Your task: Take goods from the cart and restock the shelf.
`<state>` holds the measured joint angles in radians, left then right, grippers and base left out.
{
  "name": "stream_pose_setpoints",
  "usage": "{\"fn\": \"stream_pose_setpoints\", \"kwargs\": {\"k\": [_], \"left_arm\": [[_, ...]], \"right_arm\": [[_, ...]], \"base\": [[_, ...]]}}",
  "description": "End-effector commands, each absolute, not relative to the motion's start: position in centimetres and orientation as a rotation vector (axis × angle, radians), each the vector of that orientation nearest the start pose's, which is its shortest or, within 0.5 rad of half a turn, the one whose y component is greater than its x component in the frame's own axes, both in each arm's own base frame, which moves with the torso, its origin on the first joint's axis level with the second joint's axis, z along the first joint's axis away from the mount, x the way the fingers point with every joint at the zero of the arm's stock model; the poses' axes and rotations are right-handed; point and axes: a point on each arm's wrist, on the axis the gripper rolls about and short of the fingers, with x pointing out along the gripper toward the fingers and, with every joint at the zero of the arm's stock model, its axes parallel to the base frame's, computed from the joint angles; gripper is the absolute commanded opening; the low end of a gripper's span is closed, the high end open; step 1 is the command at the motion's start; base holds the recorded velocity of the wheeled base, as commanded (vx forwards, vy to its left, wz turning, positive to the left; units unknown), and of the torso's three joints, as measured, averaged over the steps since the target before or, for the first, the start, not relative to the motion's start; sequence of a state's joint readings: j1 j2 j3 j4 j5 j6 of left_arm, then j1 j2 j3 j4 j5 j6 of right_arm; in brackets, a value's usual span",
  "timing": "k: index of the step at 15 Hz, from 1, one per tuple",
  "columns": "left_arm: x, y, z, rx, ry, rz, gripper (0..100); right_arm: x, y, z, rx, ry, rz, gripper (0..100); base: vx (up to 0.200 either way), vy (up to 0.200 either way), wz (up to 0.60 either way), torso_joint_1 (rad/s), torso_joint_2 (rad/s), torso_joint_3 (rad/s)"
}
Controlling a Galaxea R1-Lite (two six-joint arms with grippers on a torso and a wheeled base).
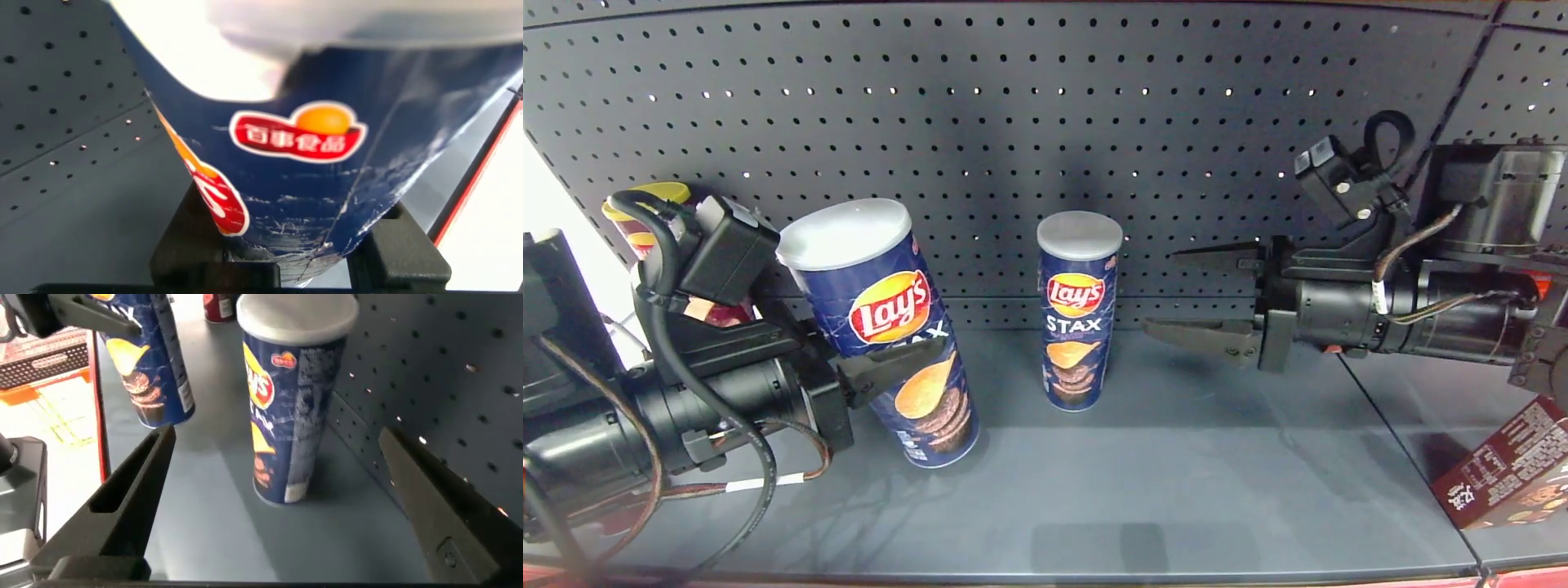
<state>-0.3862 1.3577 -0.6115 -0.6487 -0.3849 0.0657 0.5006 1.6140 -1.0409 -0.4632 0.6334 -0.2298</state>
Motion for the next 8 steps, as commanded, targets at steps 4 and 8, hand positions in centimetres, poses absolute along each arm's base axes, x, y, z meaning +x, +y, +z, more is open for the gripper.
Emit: {"fn": "stream_pose_setpoints", "kwargs": {"k": [4,8], "left_arm": [[19.8,-8.9,22.1,0.063,0.074,-0.772,0],[19.8,-8.9,22.1,0.061,0.074,-0.769,0]], "right_arm": [[28.2,17.0,23.8,-0.2,0.019,1.148,100],[30.6,18.2,22.3,-0.212,0.031,1.146,100]], "base": [[0.0,0.0,0.0,0.0,0.0,0.0],[0.0,0.0,0.0,0.0,0.0,0.0]]}}
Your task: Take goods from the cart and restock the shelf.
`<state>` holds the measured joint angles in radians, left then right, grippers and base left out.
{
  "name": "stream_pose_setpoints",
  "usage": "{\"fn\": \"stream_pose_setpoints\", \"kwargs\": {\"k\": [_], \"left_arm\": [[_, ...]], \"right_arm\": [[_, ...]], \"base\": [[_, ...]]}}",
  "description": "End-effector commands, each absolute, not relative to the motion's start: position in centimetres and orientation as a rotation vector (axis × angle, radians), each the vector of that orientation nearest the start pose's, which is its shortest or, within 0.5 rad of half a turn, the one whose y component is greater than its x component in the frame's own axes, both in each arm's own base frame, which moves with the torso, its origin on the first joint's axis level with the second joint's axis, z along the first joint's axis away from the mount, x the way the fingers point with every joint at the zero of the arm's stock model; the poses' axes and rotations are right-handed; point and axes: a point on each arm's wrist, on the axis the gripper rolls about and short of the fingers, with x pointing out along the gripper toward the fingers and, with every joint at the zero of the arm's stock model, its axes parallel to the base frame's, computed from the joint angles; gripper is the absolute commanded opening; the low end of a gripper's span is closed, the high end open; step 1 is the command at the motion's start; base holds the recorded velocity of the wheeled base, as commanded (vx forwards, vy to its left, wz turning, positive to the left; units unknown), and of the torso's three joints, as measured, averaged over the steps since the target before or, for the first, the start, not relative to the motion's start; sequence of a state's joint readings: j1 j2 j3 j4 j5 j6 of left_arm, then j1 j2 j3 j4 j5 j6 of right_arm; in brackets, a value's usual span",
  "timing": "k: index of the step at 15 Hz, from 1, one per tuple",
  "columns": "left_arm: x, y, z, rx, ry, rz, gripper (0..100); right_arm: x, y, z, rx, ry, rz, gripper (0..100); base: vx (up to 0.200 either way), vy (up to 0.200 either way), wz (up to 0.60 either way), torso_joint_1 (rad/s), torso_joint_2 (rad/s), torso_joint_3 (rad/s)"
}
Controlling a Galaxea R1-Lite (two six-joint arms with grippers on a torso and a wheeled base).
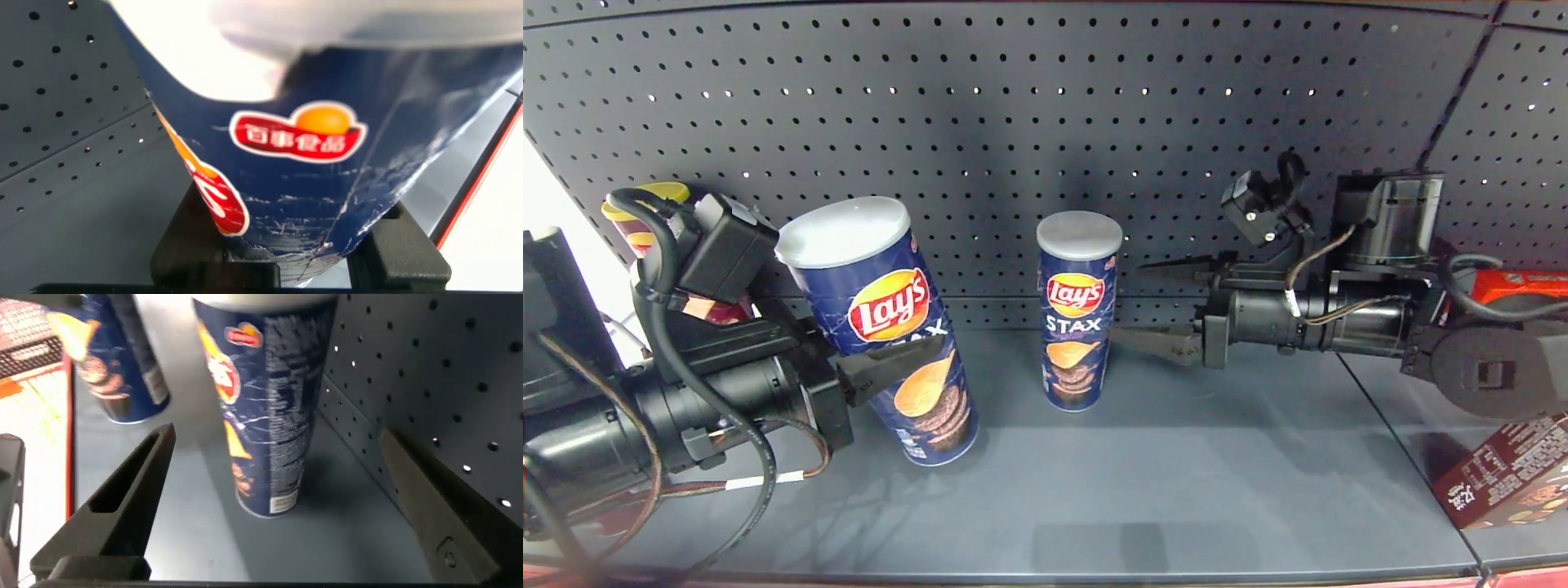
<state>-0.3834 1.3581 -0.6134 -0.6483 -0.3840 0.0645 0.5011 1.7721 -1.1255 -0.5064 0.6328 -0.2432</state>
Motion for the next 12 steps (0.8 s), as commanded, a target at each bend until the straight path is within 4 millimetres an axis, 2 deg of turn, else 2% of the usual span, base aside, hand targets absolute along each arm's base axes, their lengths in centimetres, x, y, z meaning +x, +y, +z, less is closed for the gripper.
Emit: {"fn": "stream_pose_setpoints", "kwargs": {"k": [1,4,8,12], "left_arm": [[19.8,-8.9,22.1,0.061,0.073,-0.769,0],[19.9,-8.6,22.1,0.061,0.073,-0.759,0],[19.9,-8.6,22.1,0.061,0.075,-0.757,0],[19.9,-8.6,22.1,0.061,0.075,-0.757,0]], "right_arm": [[30.9,18.4,21.9,-0.217,0.031,1.148,100],[32.0,19.1,20.4,-0.215,0.051,1.153,100],[32.8,20.0,19.7,-0.214,0.054,1.175,100],[33.7,20.8,18.1,-0.212,0.073,1.191,100]], "base": [[0.0,0.0,0.0,0.0,0.0,0.0],[0.0,0.0,0.0,0.0,0.0,0.0],[0.0,0.0,0.0,0.0,0.0,0.0],[0.0,0.0,0.0,0.0,0.0,0.0]]}}
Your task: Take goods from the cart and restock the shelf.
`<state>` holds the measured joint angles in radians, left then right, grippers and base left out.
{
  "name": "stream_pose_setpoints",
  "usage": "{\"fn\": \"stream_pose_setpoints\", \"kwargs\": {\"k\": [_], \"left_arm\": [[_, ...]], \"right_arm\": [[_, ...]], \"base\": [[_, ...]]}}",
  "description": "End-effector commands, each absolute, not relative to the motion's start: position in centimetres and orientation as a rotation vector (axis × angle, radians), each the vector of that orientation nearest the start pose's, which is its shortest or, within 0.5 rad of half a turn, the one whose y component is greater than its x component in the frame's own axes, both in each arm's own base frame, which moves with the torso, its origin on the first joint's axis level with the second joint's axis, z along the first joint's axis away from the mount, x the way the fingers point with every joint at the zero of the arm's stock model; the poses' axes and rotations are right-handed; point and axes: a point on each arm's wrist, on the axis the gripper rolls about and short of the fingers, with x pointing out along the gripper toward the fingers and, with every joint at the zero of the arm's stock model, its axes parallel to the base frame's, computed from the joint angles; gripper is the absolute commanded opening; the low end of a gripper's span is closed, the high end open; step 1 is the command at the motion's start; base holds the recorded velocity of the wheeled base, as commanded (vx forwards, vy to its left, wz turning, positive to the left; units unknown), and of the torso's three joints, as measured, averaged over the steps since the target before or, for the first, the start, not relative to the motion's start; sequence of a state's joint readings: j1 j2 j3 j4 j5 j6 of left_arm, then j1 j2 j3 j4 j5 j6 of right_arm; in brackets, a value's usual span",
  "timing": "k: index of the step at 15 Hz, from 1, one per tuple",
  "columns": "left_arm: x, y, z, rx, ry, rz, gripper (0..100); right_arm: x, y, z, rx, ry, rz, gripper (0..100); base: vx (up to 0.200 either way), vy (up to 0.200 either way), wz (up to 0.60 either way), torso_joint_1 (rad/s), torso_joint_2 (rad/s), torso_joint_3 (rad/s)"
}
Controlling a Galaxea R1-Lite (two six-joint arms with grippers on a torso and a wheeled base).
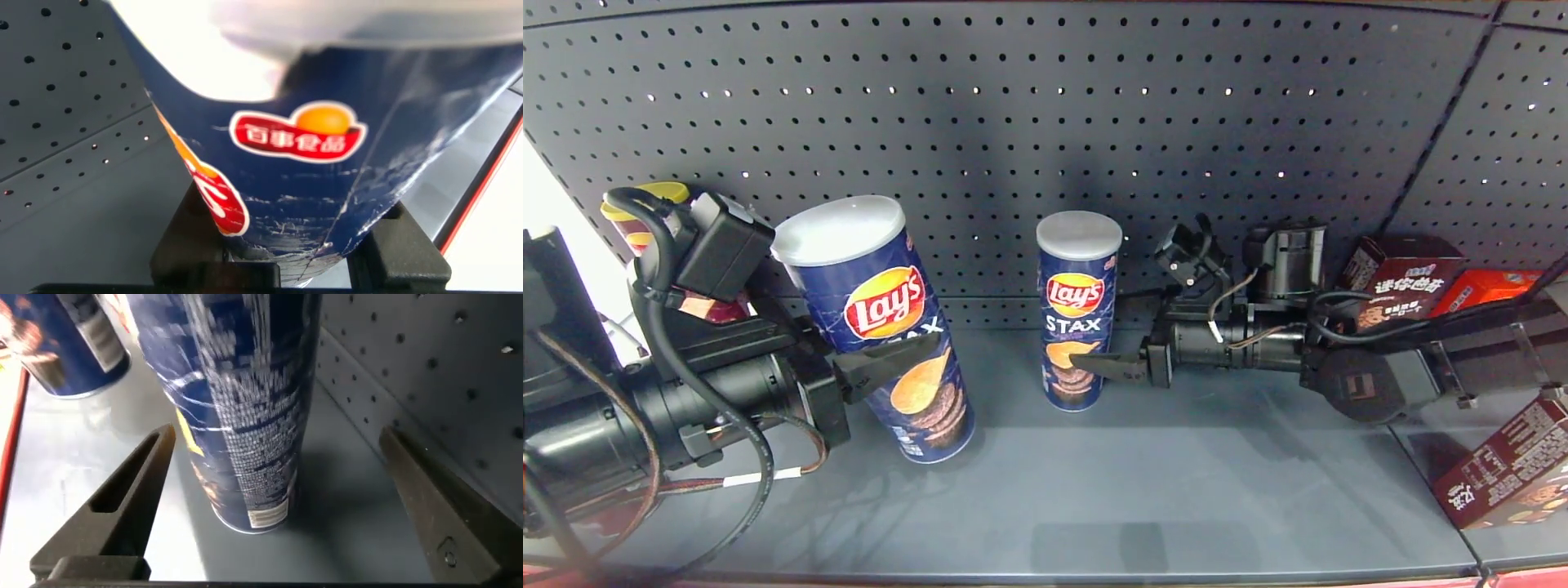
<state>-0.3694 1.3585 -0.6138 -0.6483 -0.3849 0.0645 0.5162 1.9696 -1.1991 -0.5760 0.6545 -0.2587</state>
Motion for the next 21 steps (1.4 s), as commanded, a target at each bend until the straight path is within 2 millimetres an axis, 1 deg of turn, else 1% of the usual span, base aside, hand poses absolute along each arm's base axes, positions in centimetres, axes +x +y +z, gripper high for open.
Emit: {"fn": "stream_pose_setpoints", "kwargs": {"k": [1,5,9,15,16,19,21], "left_arm": [[19.9,-8.6,22.1,0.061,0.075,-0.757,0],[19.9,-8.6,22.0,0.061,0.078,-0.757,0],[19.9,-8.6,21.9,0.06,0.079,-0.756,0],[19.9,-8.6,21.8,0.06,0.083,-0.754,0],[19.9,-8.6,21.8,0.06,0.083,-0.754,0],[19.9,-8.6,21.8,0.059,0.083,-0.754,0],[19.9,-8.6,21.8,0.059,0.085,-0.754,0]], "right_arm": [[33.9,20.9,17.8,-0.211,0.073,1.2,100],[34.4,21.4,17.3,-0.209,0.077,1.211,100],[35.0,22.4,16.3,-0.209,0.089,1.226,100],[35.5,22.7,15.9,-0.208,0.088,1.233,100],[35.5,22.8,15.9,-0.208,0.089,1.235,0],[35.2,22.8,16.1,-0.208,0.086,1.238,0],[34.9,22.8,15.9,-0.209,0.096,1.243,0]], "base": [[0.0,0.0,0.0,0.0,0.0,0.0],[0.0,0.0,0.0,0.0,0.0,0.0],[0.0,0.0,0.0,0.0,0.0,0.0],[0.0,0.0,0.0,0.0,0.0,0.0],[0.0,0.0,0.0,0.0,0.0,0.0],[0.0,0.0,0.0,0.0,0.0,0.0],[0.0,0.0,0.0,0.0,0.0,0.0]]}}
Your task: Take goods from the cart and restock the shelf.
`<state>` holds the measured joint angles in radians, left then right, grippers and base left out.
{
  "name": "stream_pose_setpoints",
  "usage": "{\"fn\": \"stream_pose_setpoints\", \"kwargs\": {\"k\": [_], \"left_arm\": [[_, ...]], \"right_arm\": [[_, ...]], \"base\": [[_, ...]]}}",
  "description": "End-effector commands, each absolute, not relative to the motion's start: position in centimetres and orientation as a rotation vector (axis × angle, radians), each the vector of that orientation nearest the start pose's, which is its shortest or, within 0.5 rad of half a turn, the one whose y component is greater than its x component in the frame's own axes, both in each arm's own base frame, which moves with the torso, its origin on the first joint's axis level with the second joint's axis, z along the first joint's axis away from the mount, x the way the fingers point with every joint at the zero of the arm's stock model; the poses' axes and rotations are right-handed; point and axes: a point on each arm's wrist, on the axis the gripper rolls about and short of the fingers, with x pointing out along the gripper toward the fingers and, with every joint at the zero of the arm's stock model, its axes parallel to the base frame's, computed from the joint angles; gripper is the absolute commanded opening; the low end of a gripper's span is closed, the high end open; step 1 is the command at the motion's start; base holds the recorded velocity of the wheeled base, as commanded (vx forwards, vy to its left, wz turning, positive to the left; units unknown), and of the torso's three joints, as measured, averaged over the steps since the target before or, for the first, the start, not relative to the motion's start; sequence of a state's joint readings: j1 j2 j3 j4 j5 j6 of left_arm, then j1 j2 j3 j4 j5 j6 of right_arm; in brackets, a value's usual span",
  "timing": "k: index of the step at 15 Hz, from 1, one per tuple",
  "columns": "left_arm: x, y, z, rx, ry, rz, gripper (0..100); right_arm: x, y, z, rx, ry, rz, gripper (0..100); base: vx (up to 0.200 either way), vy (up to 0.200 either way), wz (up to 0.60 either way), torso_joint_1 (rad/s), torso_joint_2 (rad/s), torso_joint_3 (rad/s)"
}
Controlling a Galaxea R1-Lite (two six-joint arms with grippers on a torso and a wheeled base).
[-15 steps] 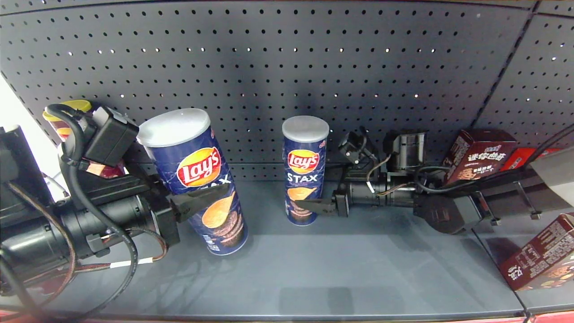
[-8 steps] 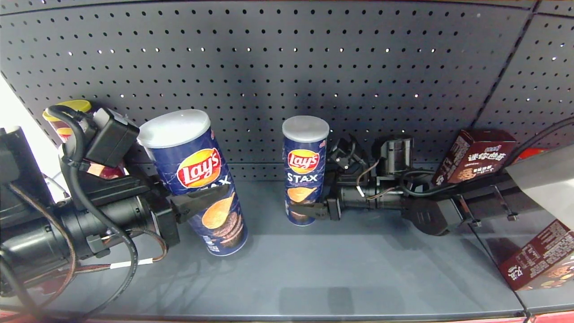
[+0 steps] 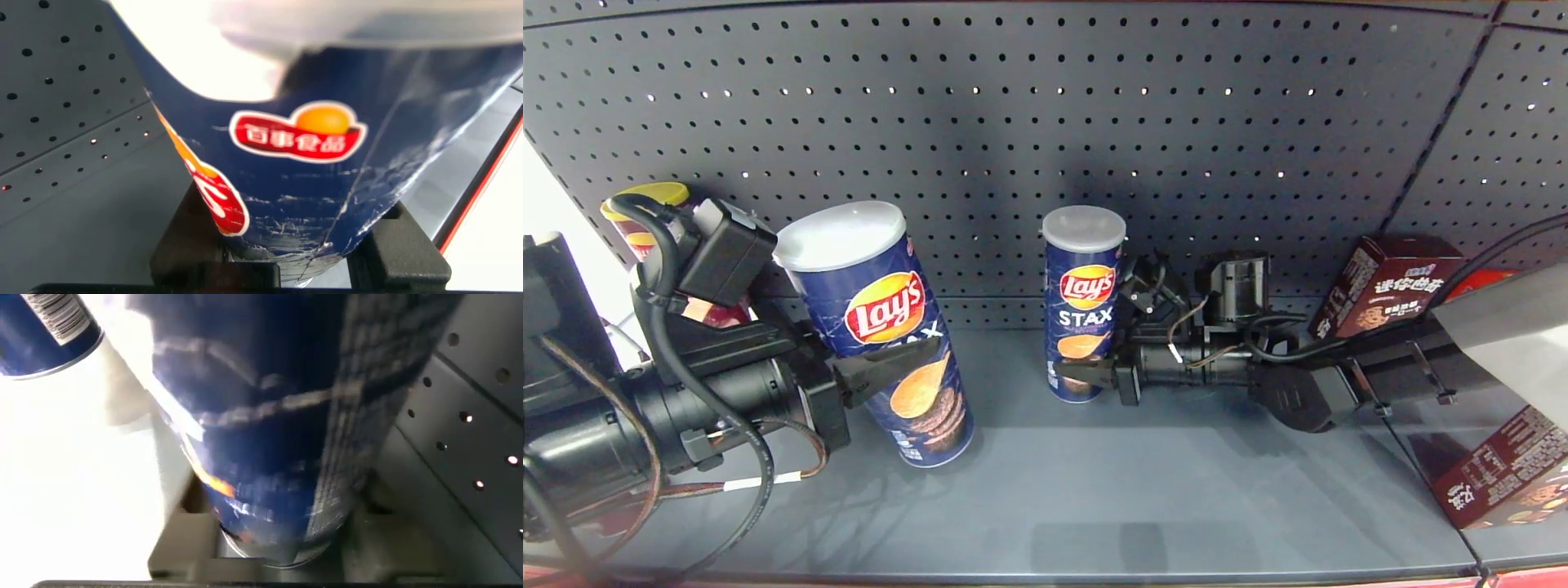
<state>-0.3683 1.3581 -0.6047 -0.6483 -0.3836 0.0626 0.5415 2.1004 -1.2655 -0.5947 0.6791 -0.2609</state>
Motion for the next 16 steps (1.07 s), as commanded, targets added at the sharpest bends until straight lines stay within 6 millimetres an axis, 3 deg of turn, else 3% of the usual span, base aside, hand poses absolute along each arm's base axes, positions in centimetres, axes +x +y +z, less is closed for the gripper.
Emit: {"fn": "stream_pose_setpoints", "kwargs": {"k": [1,6,10,11,12,16], "left_arm": [[19.9,-8.6,21.8,0.059,0.085,-0.754,0],[19.8,-8.5,21.7,0.059,0.088,-0.753,0],[19.2,-8.3,22.2,0.058,0.063,-0.752,0],[19.2,-8.3,22.2,0.058,0.063,-0.752,0],[19.1,-8.3,22.3,0.046,0.062,-0.752,0],[19.1,-8.3,22.2,0.048,0.064,-0.749,0]], "right_arm": [[34.5,22.9,16.3,-0.211,0.086,1.248,0],[32.1,22.2,18.1,-0.215,0.064,1.256,0],[28.2,20.5,20.3,-0.22,0.036,1.254,0],[28.2,20.5,20.3,-0.22,0.036,1.254,0],[26.6,20.1,20.2,-0.218,0.028,1.268,0],[23.7,19.9,18.0,-0.216,0.041,1.317,0]], "base": [[0.0,0.0,0.0,0.0,0.0,0.0],[0.0,0.0,0.0,0.0,0.0,0.0],[0.0,0.0,0.0,0.0,0.0,0.0],[0.0,0.0,0.0,0.0,0.0,0.0],[0.0,0.0,0.0,0.0,0.0,0.0],[0.0,0.0,0.0,0.0,0.0,0.0]]}}
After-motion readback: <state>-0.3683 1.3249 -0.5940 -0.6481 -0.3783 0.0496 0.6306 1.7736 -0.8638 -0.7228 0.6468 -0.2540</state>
